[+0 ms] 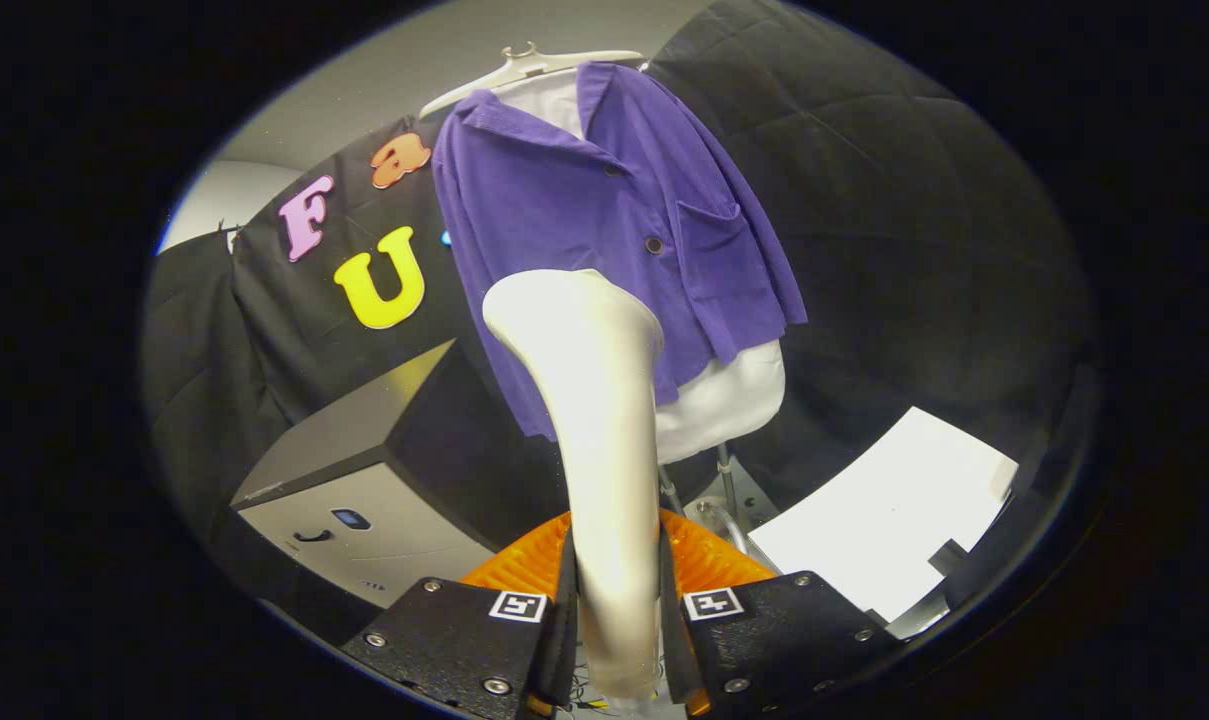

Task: Iron the clothes twice with a garment steamer, once on the left side and once on the right side.

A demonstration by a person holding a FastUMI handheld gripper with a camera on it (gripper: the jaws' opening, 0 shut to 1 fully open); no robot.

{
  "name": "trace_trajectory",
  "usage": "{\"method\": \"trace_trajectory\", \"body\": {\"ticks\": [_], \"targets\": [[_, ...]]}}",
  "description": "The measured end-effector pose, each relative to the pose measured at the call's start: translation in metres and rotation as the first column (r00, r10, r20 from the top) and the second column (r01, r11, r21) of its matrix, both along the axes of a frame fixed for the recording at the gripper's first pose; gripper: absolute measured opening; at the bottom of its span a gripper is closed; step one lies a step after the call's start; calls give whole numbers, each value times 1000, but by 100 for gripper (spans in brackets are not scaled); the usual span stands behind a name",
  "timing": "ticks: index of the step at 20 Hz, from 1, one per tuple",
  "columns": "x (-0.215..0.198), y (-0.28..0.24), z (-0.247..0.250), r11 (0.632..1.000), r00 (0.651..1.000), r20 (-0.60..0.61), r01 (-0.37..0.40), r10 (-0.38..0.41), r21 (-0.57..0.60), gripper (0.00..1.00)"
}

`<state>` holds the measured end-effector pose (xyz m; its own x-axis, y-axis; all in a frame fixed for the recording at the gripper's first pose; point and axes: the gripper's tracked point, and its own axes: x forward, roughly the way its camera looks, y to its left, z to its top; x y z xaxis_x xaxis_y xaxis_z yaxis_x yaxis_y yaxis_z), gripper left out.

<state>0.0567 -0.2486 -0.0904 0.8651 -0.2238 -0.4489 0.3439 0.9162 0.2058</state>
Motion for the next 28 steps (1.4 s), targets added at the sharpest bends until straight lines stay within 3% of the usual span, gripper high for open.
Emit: {"method": "trace_trajectory", "body": {"ticks": [3, 12, 28], "targets": [[-22, 24, 26, 999, 998, 68, 2, 1, -51, 36], [-53, 90, 49, 991, 990, 102, -83, 93, -101, 36], [-56, 98, 47, 990, 991, 72, -107, 114, -97, 35]]}}
